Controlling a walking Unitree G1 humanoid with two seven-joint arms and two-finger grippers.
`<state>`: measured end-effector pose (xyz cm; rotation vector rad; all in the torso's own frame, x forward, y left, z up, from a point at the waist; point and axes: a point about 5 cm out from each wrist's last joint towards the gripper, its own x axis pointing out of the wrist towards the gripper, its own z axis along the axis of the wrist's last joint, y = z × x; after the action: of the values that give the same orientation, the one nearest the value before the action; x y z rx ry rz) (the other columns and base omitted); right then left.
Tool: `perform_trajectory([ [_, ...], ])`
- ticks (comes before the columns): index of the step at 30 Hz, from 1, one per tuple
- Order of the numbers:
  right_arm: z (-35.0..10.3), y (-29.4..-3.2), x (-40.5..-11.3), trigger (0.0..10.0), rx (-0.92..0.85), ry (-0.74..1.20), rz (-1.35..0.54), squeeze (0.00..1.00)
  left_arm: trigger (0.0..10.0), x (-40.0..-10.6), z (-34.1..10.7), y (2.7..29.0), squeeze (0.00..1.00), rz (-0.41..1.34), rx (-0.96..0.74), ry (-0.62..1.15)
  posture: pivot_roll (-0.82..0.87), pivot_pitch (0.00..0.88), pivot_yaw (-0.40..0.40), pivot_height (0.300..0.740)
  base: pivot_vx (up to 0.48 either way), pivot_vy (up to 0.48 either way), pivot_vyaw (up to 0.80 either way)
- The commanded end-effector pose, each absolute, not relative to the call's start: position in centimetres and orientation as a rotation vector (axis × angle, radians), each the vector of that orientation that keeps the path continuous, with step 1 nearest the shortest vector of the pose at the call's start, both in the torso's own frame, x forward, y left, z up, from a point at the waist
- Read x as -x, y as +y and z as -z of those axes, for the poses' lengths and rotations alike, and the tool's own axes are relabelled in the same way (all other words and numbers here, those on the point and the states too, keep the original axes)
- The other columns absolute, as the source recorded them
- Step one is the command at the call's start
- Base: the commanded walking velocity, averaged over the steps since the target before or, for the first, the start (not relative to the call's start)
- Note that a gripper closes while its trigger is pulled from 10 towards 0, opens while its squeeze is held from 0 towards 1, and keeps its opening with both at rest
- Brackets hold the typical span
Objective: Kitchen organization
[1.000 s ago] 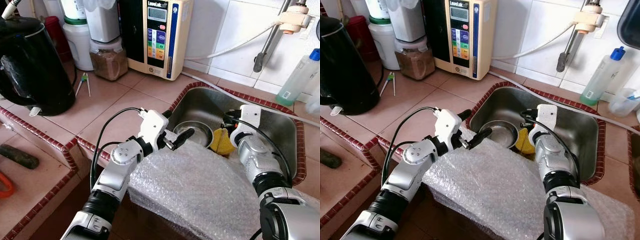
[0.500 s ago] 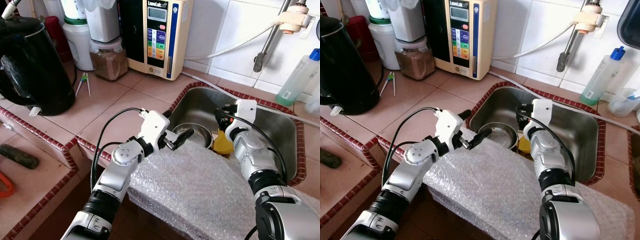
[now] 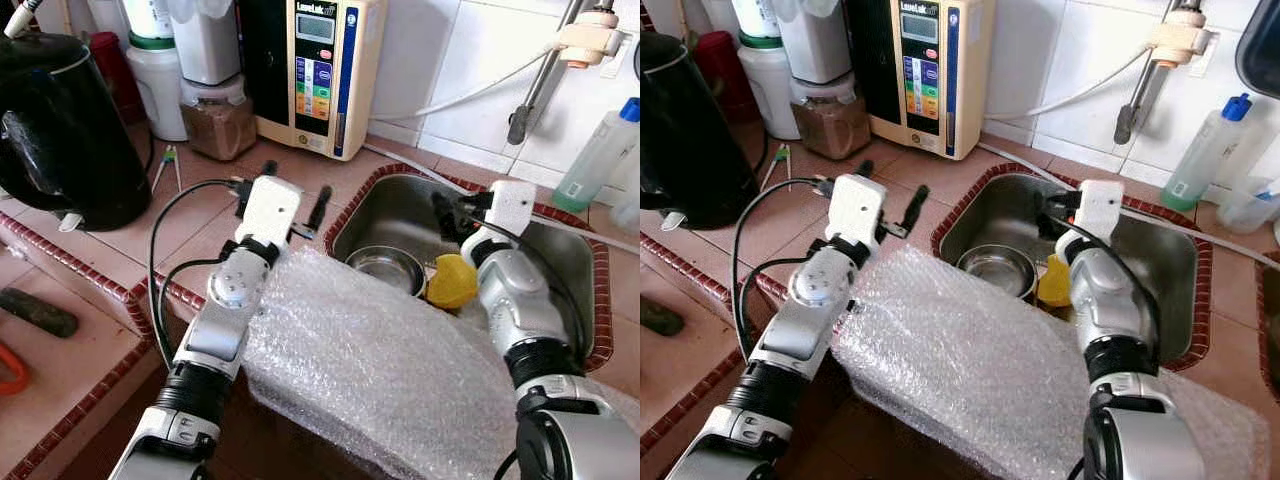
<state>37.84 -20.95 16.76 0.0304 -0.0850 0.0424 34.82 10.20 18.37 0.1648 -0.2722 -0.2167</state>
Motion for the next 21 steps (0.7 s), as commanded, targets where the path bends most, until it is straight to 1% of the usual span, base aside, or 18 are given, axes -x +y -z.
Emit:
perform_trajectory([
  [1, -18.8, -21.6, -38.2, 10.0, -0.024, -0.136, -0.037, 1.0, 10.0, -35.0, -19.0, 10.9, 0.44, 0.162, -0.129, -0.274, -0.02, 0.0, -0.037, 0.74, 0.0, 0.0, 0.0],
  [2, -19.0, -21.7, -38.3, 10.0, -0.018, -0.141, -0.037, 1.0, 10.0, -35.0, -19.1, 11.1, 0.2, 0.155, -0.116, -0.275, -0.02, 0.0, -0.037, 0.74, 0.0, 0.0, 0.0],
  [3, -19.5, -21.8, -38.3, 10.0, -0.012, -0.151, -0.048, 1.0, 10.0, -34.9, -19.3, 11.4, 0.0, 0.154, -0.108, -0.272, -0.02, 0.001, -0.038, 0.74, 0.0, 0.0, 0.0],
  [7, -20.3, -21.7, -38.4, 10.0, 0.026, -0.161, -0.091, 1.0, 10.0, -35.0, -19.3, 12.2, 0.0, 0.117, -0.13, -0.238, -0.03, 0.008, -0.032, 0.74, 0.0, 0.0, 0.0],
  [8, -20.5, -21.8, -38.5, 10.0, 0.029, -0.148, -0.112, 1.0, 10.0, -34.8, -19.2, 12.8, 0.0, 0.106, -0.119, -0.206, -0.03, 0.009, -0.029, 0.74, 0.0, 0.0, 0.0],
  [12, -20.8, -22.0, -38.6, 10.0, 0.056, -0.129, -0.143, 1.0, 10.0, -34.6, -19.0, 13.4, 0.0, 0.087, -0.097, -0.173, -0.03, 0.013, -0.022, 0.74, 0.0, 0.0, 0.0],
  [14, -20.4, -21.9, -38.5, 10.0, 0.039, -0.1, -0.165, 1.0, 10.0, -34.3, -18.5, 13.8, 0.0, 0.099, -0.046, -0.134, -0.04, 0.013, -0.016, 0.74, 0.0, 0.0, 0.0],
  [17, -19.9, -21.7, -38.2, 10.0, 0.049, -0.086, -0.184, 1.0, 10.0, -34.2, -18.3, 14.1, 0.0, 0.086, -0.03, -0.117, -0.04, 0.012, -0.007, 0.74, 0.0, 0.0, 0.0],
  [18, -19.0, -21.3, -37.5, 10.0, 0.09, -0.073, -0.215, 1.0, 10.0, -34.1, -18.0, 14.2, 0.0, 0.087, -0.033, -0.103, -0.05, 0.011, 0.007, 0.74, 0.0, 0.0, 0.0],
  [21, -18.4, -21.1, -36.7, 10.0, 0.133, -0.069, -0.234, 1.0, 10.0, -33.6, -17.5, 14.2, 0.0, 0.08, -0.01, -0.06, -0.05, 0.009, 0.014, 0.74, 0.0, 0.0, 0.0],
])
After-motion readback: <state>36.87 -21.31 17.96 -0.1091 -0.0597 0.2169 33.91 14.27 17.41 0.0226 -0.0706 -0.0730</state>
